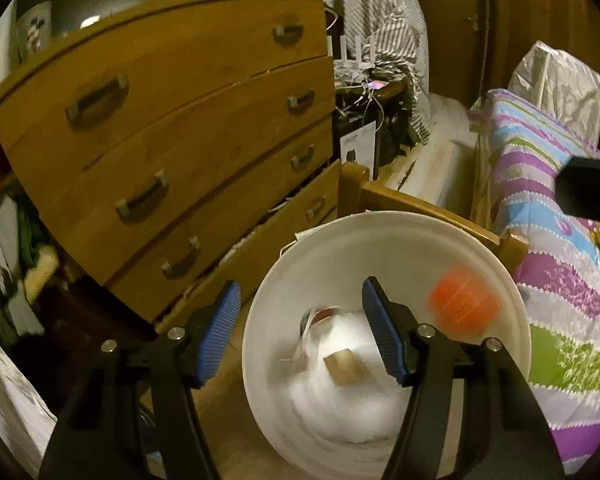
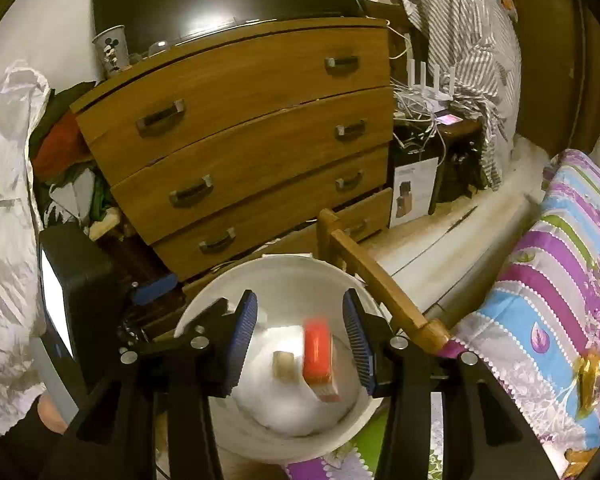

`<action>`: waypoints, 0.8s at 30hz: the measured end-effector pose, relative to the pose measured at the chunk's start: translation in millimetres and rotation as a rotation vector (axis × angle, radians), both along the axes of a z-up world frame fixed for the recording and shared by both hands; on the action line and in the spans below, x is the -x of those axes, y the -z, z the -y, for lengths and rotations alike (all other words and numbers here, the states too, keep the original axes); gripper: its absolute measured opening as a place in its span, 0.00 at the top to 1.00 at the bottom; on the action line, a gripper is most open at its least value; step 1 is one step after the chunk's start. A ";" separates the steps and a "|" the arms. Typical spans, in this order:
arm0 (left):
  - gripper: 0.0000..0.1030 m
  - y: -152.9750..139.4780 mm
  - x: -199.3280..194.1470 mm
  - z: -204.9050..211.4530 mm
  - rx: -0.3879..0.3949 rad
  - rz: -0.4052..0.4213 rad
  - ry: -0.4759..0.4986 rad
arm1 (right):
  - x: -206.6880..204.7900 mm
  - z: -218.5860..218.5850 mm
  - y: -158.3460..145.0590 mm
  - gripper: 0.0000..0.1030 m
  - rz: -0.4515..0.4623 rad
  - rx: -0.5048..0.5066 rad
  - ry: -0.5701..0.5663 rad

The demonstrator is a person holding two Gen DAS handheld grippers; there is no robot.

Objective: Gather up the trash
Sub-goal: 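Carry both boxes over the white bucket and open both tools, then grasp the orange wrapper with the right tool while the left tool grasps white foam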

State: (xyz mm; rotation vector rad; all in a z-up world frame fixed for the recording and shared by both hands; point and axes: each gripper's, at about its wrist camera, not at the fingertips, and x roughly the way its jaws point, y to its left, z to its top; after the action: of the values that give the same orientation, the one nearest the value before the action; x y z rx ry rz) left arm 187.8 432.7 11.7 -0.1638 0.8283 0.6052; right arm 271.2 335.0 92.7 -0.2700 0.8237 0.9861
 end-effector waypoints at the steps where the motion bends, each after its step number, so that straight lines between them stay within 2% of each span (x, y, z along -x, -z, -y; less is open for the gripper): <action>1: 0.41 0.0 1.1 -1.3 0.009 0.007 -0.001 | -0.7 1.3 1.7 0.55 0.003 0.003 0.002; 6: 0.41 -1.4 1.8 -2.5 0.029 0.025 0.003 | -4.4 8.3 7.8 0.55 -0.002 0.005 0.010; 10: 0.41 -2.5 0.7 -0.1 0.015 0.019 0.006 | -3.9 17.1 8.4 0.55 -0.003 -0.009 0.022; 13: 0.41 -5.8 2.7 6.8 0.009 0.025 0.000 | 0.0 31.9 7.0 0.55 0.028 -0.037 0.058; 16: 0.41 -9.8 4.0 16.8 -0.012 0.034 -0.017 | 11.6 56.8 5.8 0.55 0.098 -0.075 0.103; 18: 0.35 -15.7 7.1 29.1 -0.037 0.060 -0.032 | 19.4 75.0 3.7 0.55 0.153 -0.104 0.147; 22: 0.32 -26.9 11.5 58.1 -0.069 0.119 -0.030 | 41.9 127.3 -0.7 0.43 0.301 -0.186 0.261; 24: 0.31 -30.6 12.6 76.2 -0.083 0.147 -0.019 | 50.6 153.9 -1.0 0.40 0.355 -0.216 0.310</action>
State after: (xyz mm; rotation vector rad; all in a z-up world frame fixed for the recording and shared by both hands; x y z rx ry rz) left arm 175.2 356.5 42.3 -0.1385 0.6590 0.6364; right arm 220.6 181.1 93.8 -0.1204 0.4136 0.7012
